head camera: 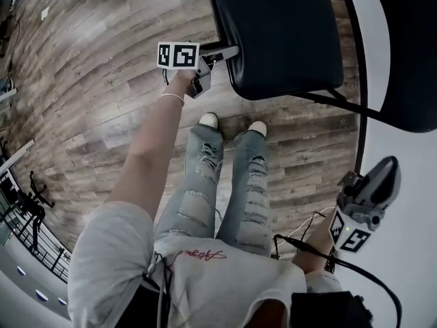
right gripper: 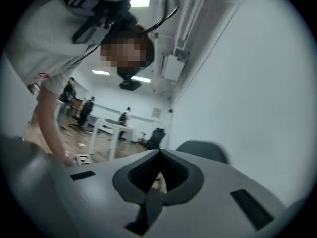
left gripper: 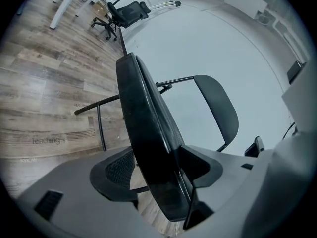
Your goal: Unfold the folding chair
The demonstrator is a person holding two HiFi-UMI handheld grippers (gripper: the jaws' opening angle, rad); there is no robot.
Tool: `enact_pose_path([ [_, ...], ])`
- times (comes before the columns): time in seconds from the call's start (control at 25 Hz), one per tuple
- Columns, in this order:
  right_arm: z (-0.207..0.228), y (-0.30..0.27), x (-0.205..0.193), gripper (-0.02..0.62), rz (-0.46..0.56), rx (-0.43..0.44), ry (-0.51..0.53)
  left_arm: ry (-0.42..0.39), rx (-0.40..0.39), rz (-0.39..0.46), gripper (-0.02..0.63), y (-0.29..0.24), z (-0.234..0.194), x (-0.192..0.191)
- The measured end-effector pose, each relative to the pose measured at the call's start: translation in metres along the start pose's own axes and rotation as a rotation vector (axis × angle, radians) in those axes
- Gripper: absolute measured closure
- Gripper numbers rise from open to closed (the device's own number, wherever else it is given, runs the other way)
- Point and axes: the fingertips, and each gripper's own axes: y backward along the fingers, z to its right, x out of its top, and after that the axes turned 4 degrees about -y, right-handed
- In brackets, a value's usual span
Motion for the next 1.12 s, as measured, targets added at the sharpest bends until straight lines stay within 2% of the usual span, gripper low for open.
enact_pose_path([
  [0.04, -0.050, -0.019, -0.024, 0.578, -0.038, 0.102, -0.043, 0.001, -0.005, 0.000, 0.311, 0.000, -0.007, -0.005],
  [0.12, -0.132, -0.065, -0.070, 0.580, -0.042, 0.224, -0.111, -0.008, -0.034, -0.007, 0.310, -0.001, -0.018, -0.013],
  [0.2, -0.193, -0.108, -0.106, 0.580, -0.020, 0.290, -0.143, -0.022, -0.084, 0.006, 0.309, -0.002, -0.021, -0.019],
  [0.32, -0.252, -0.148, -0.155, 0.580, -0.071, 0.332, -0.163, -0.033, -0.134, 0.074, 0.310, 0.000, -0.020, -0.018],
  [0.56, -0.277, -0.169, -0.208, 0.580, -0.150, 0.296, -0.189, -0.028, -0.193, 0.149, 0.310, 0.002, -0.021, -0.015],
  [0.72, -0.280, -0.166, -0.222, 0.580, -0.164, 0.307, -0.180, -0.022, -0.216, 0.161, 0.310, 0.001, -0.034, -0.022],
  [1.12, -0.284, -0.176, -0.237, 0.578, -0.221, 0.312, -0.176, -0.056, -0.397, 0.283, 0.310, 0.008, -0.029, -0.016],
])
